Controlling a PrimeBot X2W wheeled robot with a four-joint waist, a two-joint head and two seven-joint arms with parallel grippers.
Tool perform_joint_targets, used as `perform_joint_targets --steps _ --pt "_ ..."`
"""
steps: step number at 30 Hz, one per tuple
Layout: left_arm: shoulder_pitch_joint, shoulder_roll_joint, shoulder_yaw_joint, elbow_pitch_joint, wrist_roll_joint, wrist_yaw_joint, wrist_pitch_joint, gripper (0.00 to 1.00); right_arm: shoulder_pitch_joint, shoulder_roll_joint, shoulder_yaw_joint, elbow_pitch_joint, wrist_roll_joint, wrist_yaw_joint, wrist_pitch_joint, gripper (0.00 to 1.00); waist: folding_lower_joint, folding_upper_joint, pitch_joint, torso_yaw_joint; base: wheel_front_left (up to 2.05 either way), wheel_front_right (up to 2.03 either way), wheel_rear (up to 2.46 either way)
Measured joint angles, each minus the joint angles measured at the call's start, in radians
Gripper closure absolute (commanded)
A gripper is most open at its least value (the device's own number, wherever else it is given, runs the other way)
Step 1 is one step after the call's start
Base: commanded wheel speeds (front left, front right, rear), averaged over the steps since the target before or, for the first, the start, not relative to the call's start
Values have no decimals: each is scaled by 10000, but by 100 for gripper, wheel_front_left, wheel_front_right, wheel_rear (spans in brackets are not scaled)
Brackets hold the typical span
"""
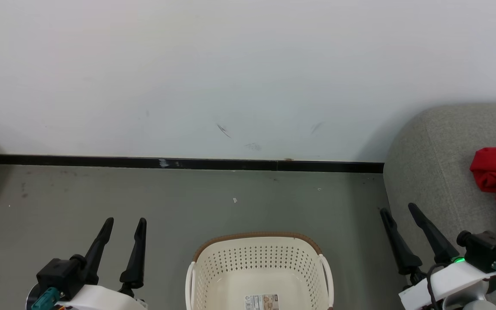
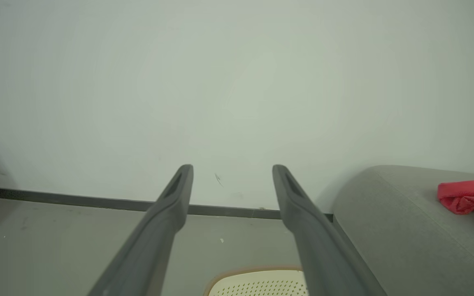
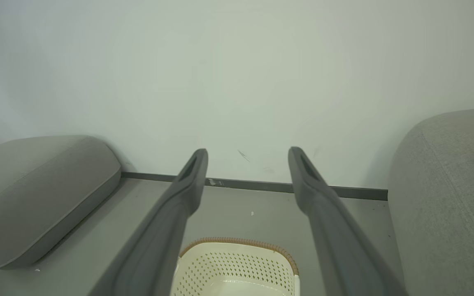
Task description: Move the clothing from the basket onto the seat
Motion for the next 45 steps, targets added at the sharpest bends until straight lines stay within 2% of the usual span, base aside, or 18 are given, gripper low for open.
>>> perform_joint_targets --steps 11,25,31,41,42,45 --pt "104 -136 130 104 516 -146 0 0 224 313 -174 -207 -723 0 0 0 0 0 37 -36 0 0 0" --pt "148 -305 408 201 805 -322 0 0 353 546 -240 -389 -905 0 0 0 0 0 69 -74 0 0 0" --pt "156 -278 560 224 1390 -309 0 0 382 591 -305 -435 -1011 0 0 0 0 0 65 -85 0 0 0" --pt "195 -481 612 291 1398 -326 -2 0 511 648 -347 -474 -1039 0 0 0 0 0 73 -96 0 0 0" --pt "209 -497 600 360 1396 -326 2 100 516 658 -347 -454 -1080 -2 2 100 0 0 74 -97 0 0 0" --pt "342 -662 491 685 1367 -324 17 100 685 761 -307 -151 -1080 -6 13 100 0 0 75 -98 0 0 0"
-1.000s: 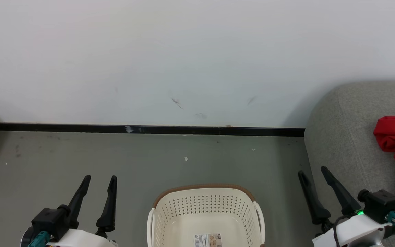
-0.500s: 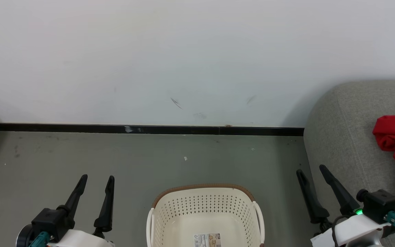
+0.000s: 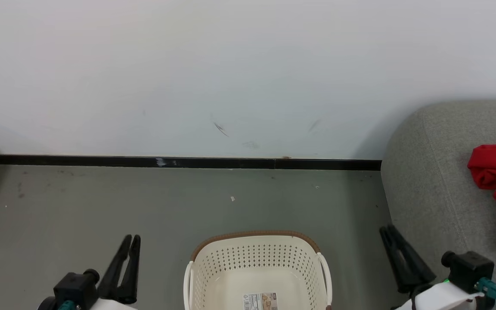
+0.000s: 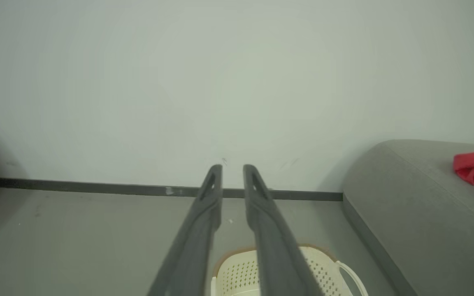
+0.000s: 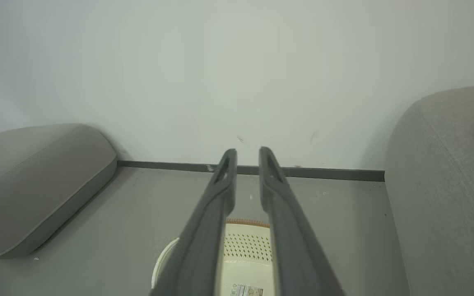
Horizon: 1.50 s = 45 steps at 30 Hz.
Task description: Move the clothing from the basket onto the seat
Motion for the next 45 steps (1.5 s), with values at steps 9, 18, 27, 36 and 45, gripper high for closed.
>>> perform_joint_targets --steps 9,18,27,36,45 --pt "310 -228 -25 293 -399 -42 102 100 367 121 117 274 408 0 2 100 0 0 6 -8 0 0 0" --pt "309 -345 244 293 -1580 -176 414 100 415 157 35 209 1795 0 111 100 1 0 17 -49 0 0 0" --pt "307 -449 577 295 -2564 -268 715 100 405 190 -190 263 3083 0 460 100 31 0 12 -131 0 0 0" --pt "304 -523 880 307 -3584 -412 1014 100 330 180 -397 370 4364 0 721 100 77 0 -22 -199 0 0 0" --pt "288 -585 1179 343 -4638 -529 1335 100 201 132 -525 593 5649 0 1028 100 85 0 -36 -256 0 0 0"
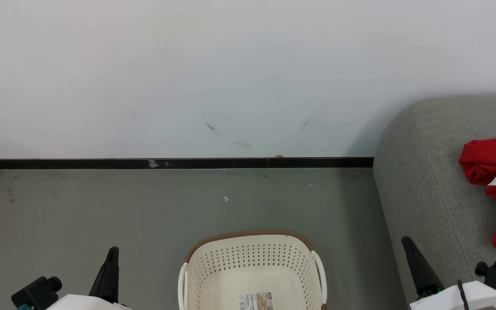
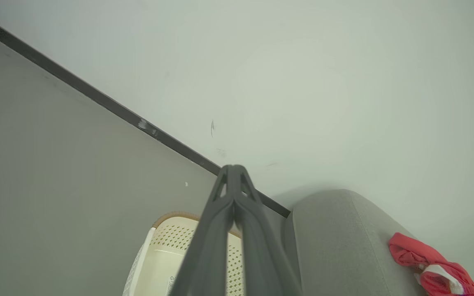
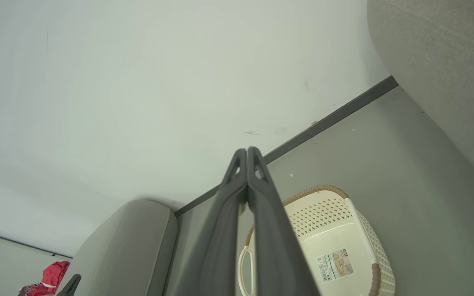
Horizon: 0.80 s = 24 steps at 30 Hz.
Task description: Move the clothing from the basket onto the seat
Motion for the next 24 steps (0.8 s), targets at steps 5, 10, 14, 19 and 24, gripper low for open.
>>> perform_joint_targets --steps 5,10,14,19,24 --pt "-27 -61 167 31 -581 -77 178 100 -140 -13 -79 98 713 0 159 100 -13 0 8 -32 0 0 0" --pt "-45 -130 341 71 -1156 -128 351 100 -217 -36 -198 217 1423 0 301 100 -36 0 27 -64 0 0 0" --pt "-93 -157 477 102 -1588 -178 506 100 -314 -44 -249 351 1994 0 397 100 -52 0 47 -90 0 0 0" --pt "-162 -201 646 140 -2155 -268 663 100 -485 -61 -309 430 2694 0 520 100 -67 0 72 -122 0 0 0" --pt "-220 -251 848 173 -2842 -393 840 100 -614 -79 -389 560 3567 0 711 100 -74 0 96 -161 0 0 0"
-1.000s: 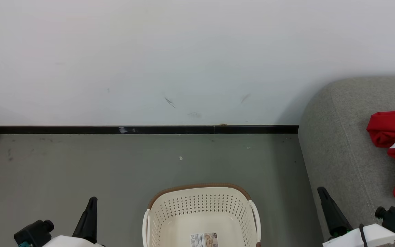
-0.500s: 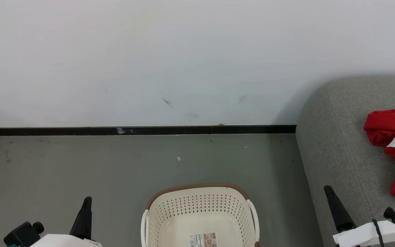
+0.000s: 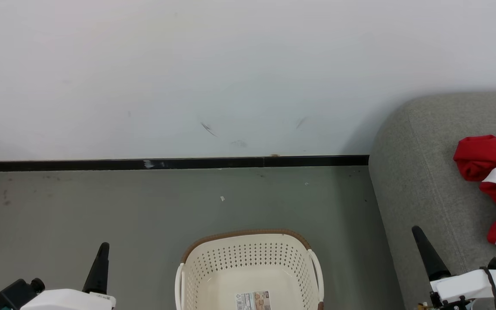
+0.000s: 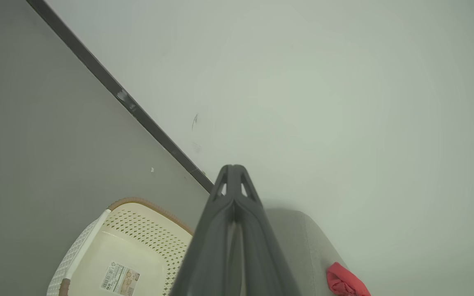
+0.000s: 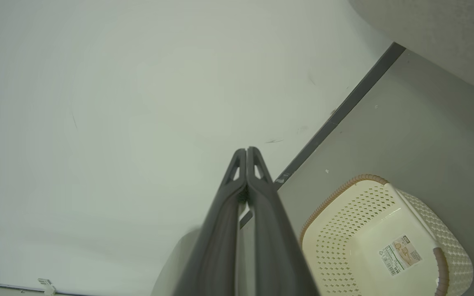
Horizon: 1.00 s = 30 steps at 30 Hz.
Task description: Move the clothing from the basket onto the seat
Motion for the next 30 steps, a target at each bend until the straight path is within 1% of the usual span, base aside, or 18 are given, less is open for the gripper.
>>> perform_joint_targets --steps 19,20,30 --pt "-208 -205 602 136 -2071 -226 593 100 -408 -82 -270 397 2545 0 483 100 -4 0 34 -117 0 0 0" --pt "-223 -219 677 150 -2288 -314 688 100 -411 -88 -295 439 2800 0 522 100 -5 0 36 -129 0 0 0" --pt "-242 -299 978 242 -3315 -487 922 100 -637 -121 -464 560 4052 0 729 100 -5 0 47 -186 0 0 0"
